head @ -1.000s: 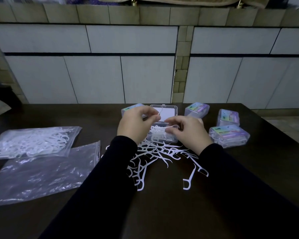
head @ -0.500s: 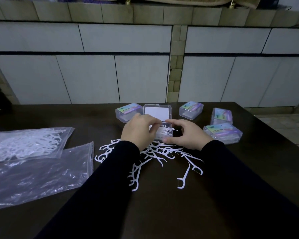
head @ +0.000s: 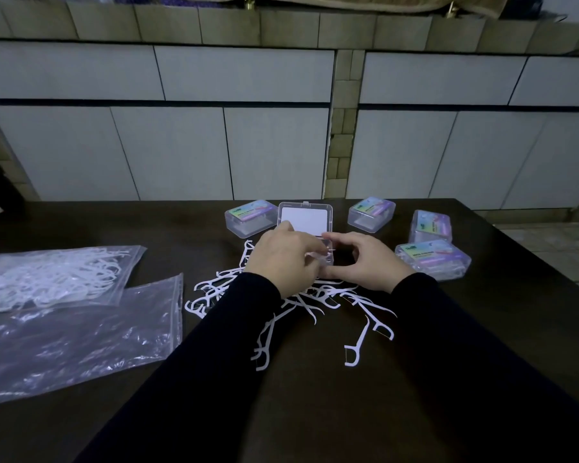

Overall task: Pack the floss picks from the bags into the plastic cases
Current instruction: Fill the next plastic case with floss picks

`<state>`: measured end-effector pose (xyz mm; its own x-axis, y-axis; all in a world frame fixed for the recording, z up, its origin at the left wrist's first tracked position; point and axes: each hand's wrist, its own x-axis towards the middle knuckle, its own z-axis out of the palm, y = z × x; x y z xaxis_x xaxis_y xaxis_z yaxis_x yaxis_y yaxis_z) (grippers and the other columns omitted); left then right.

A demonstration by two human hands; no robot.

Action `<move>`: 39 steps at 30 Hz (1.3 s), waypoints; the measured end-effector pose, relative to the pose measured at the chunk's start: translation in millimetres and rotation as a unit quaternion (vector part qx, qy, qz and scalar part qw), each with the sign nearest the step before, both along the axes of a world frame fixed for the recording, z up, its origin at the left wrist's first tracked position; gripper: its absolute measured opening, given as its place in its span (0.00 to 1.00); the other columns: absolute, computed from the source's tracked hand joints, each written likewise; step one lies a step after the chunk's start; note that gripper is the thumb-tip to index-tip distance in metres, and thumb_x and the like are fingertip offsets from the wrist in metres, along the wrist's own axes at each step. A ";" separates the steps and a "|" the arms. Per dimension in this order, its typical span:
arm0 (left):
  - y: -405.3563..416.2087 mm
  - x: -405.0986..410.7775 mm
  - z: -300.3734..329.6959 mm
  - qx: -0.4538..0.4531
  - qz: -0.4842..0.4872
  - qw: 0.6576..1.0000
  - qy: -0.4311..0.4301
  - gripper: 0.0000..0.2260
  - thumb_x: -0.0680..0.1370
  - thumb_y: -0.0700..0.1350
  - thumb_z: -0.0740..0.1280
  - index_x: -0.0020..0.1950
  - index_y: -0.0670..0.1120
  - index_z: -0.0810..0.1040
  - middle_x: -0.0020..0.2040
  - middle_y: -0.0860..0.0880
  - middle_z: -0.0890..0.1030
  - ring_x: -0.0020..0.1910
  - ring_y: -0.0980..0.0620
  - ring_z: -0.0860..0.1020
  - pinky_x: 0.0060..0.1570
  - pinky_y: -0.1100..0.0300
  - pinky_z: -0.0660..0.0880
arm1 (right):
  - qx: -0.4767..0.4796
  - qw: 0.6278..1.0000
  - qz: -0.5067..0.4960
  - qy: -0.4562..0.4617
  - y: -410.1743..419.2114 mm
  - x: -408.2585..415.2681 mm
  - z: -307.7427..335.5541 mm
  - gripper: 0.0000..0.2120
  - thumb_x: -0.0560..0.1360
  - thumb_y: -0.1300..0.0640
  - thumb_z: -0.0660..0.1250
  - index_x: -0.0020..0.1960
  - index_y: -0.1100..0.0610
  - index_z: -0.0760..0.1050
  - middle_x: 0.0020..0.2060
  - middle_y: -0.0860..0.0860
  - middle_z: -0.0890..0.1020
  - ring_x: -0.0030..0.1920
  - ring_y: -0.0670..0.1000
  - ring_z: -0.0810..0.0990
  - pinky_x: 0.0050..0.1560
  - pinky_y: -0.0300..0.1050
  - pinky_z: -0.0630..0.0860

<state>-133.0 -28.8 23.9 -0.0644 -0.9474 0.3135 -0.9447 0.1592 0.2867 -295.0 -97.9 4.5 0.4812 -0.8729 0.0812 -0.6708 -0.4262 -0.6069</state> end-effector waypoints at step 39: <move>19.0 59.6 31.3 0.107 0.141 0.981 0.075 0.06 0.75 0.49 0.67 0.47 0.52 0.83 0.47 0.53 0.82 0.48 0.53 0.78 0.50 0.60 0.73 | -0.228 0.972 -0.017 0.048 38.9 23.3 30.5 0.23 0.72 0.36 0.66 0.64 0.43 0.73 0.59 0.43 0.73 0.60 0.45 0.69 0.65 0.51 0.63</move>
